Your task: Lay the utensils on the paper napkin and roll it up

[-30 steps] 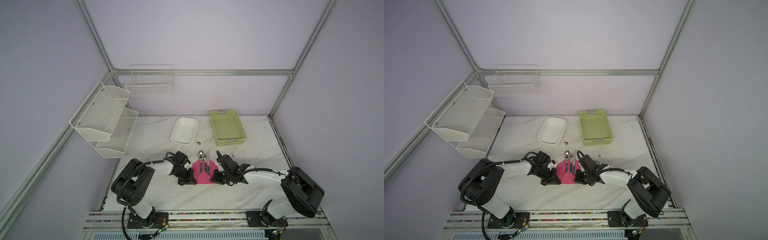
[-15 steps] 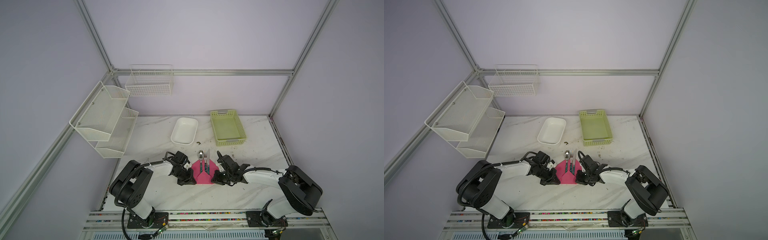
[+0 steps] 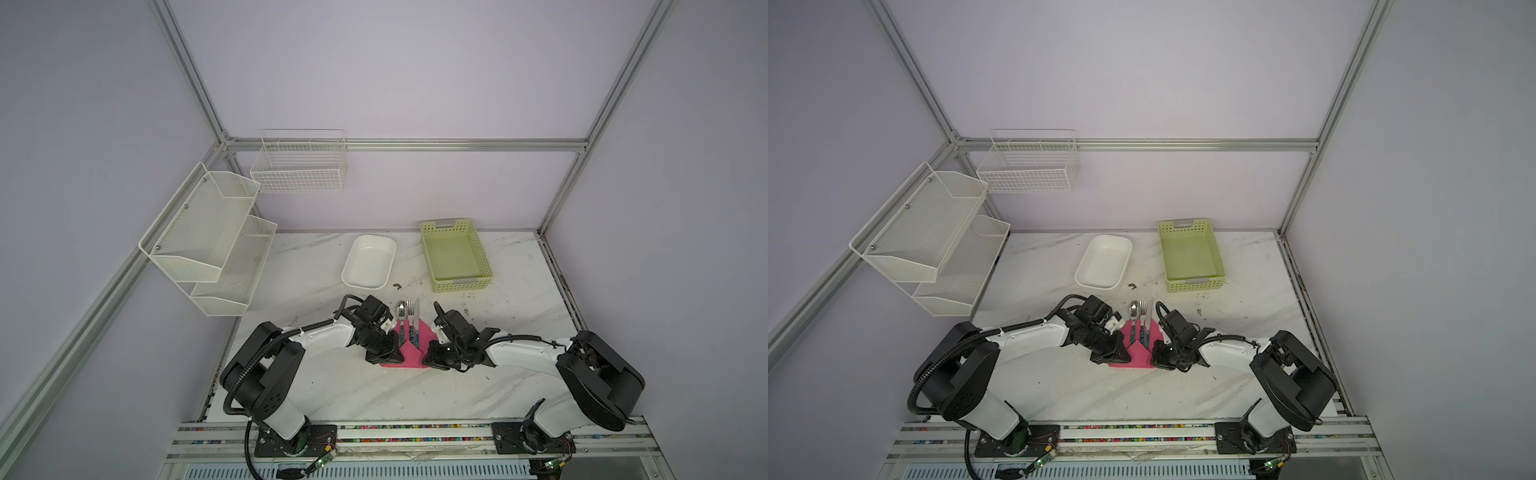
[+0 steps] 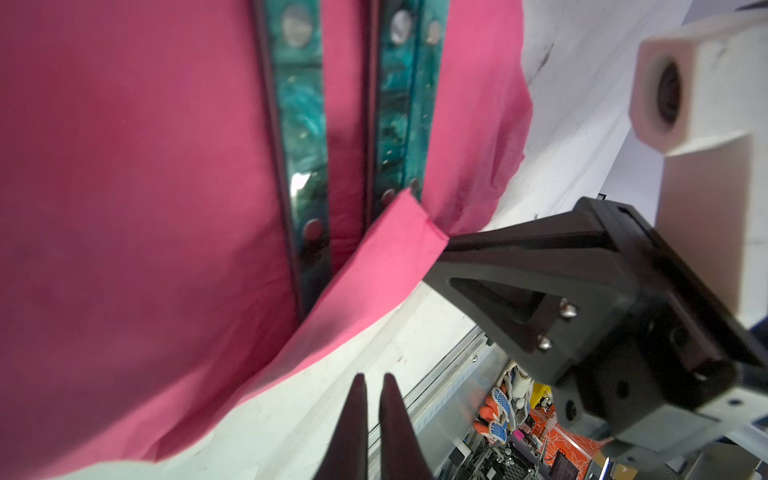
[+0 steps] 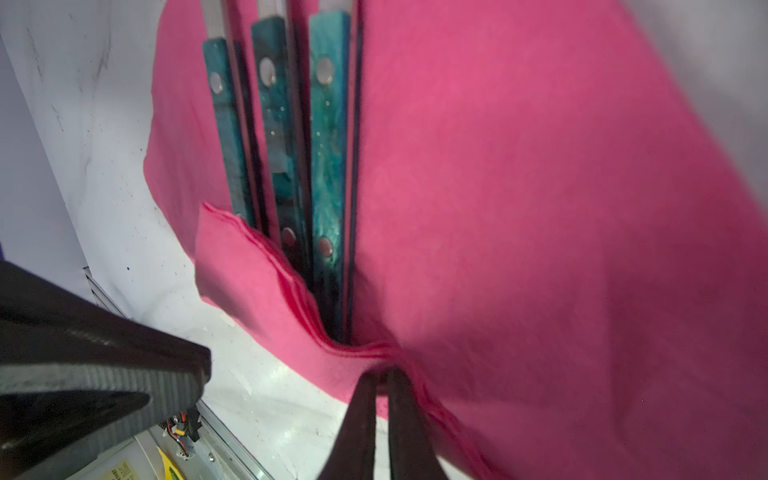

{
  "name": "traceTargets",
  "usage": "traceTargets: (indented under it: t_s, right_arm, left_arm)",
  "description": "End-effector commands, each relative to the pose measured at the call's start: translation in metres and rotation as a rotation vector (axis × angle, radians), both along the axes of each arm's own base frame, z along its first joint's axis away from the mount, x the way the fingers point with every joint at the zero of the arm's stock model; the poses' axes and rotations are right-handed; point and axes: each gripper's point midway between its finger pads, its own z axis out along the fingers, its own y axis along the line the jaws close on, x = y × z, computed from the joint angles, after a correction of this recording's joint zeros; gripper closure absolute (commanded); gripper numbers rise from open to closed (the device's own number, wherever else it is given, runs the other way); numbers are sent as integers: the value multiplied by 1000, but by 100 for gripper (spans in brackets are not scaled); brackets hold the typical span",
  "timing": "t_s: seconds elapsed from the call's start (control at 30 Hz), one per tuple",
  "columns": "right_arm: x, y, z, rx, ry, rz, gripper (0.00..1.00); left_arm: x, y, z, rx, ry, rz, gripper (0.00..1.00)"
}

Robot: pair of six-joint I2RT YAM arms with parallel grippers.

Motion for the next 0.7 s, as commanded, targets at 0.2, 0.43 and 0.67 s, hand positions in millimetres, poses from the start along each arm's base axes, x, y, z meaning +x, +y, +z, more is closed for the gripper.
traceTargets:
  t_s: [0.2,0.43,0.67]
  right_arm:
    - [-6,-14,-19,-76,44,-17,86]
    - [-5,-14,-12,-70,38,-18,86]
    - [0,2,16,20,-10,22,85]
  left_arm:
    - [24,-23,1,-8,-32,-8,91]
    - [24,-22,-10,16,-15,-3,92]
    - [21,-19,-14,28,-1,-3,92]
